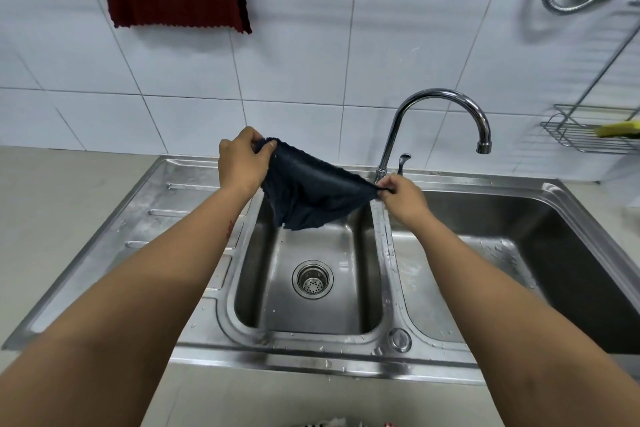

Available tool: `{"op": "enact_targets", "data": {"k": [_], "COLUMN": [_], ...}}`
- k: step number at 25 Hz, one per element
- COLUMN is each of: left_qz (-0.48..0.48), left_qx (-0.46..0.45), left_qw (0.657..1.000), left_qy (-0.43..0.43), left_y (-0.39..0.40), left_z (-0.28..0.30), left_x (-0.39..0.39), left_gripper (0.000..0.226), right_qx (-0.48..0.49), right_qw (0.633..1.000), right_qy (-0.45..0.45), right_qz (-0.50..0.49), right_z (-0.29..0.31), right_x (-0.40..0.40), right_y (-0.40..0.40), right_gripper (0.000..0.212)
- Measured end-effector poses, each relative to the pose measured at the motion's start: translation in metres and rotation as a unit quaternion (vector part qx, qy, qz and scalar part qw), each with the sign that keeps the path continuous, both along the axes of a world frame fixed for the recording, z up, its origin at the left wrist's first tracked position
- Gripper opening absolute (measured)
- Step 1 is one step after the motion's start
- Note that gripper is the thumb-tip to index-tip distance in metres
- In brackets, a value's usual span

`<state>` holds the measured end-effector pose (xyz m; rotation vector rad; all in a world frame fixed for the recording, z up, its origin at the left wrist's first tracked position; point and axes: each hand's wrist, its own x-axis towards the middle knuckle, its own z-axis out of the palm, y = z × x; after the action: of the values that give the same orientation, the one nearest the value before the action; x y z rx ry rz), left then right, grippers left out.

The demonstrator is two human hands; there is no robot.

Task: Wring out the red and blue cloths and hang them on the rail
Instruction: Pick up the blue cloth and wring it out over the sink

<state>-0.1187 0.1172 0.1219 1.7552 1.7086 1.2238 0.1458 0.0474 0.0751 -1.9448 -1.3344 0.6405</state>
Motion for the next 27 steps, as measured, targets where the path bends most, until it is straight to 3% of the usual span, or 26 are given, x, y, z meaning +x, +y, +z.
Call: {"op": "enact_targets", "data": {"k": [3,6,8,10,12,16,17,19,20,23,27], "left_qz": [-0.008,-0.065,-0.113,-0.141,-0.145,-0.04,-0.035,-0.078,-0.08,-0.02,-0.036], "left_qx": [-0.043,-0.107,-0.148,-0.146,-0.064,0.122,0.127,0.078,0.052,0.064,0.093], "left_qw": [0.999,0.987,0.975,0.978,0.986,0.99,0.981,0.923,0.909,0.954,0.945], "left_qy": [0.021,-0.102,-0.118,-0.049,0.055,0.061,0.142,0.37,0.405,0.292,0.312], "left_y": [0.0,-0.002,-0.002,-0.003,-0.008,-0.021,-0.024,-0.025,-0.024,-0.022,-0.029], "left_z": [-0.005,-0.005,-0.005,-0.003,0.002,0.014,0.014,0.003,-0.001,0.009,0.024], "left_x": [-0.006,-0.013,-0.016,-0.017,-0.015,-0.007,-0.004,-0.003,-0.006,-0.015,-0.014], "left_gripper": [0.021,0.013,0.007,0.012,0.01,0.016,0.021,0.026,0.027,0.028,0.027], "right_qx": [0.043,0.078,0.083,0.087,0.108,0.267,0.261,0.116,0.052,0.037,0.08], "right_qw": [0.998,0.995,0.993,0.991,0.987,0.947,0.949,0.975,0.98,0.983,0.983], "right_qy": [-0.007,0.019,0.033,0.054,0.055,-0.043,-0.086,-0.175,-0.185,-0.168,-0.134], "right_qz": [-0.045,-0.065,-0.079,-0.089,-0.106,-0.174,-0.156,-0.067,-0.05,-0.068,-0.092], "right_z": [0.009,0.015,0.018,0.022,0.031,0.054,0.054,0.044,0.038,0.038,0.05], "right_x": [0.002,0.0,0.003,0.005,0.006,-0.004,-0.006,-0.009,-0.008,-0.006,-0.017], "right_y": [0.001,0.0,0.003,0.003,0.0,-0.012,-0.014,-0.02,-0.024,-0.031,-0.03], "right_gripper": [0.015,0.021,0.021,0.019,0.018,0.017,0.016,0.016,0.016,0.018,0.016]}}
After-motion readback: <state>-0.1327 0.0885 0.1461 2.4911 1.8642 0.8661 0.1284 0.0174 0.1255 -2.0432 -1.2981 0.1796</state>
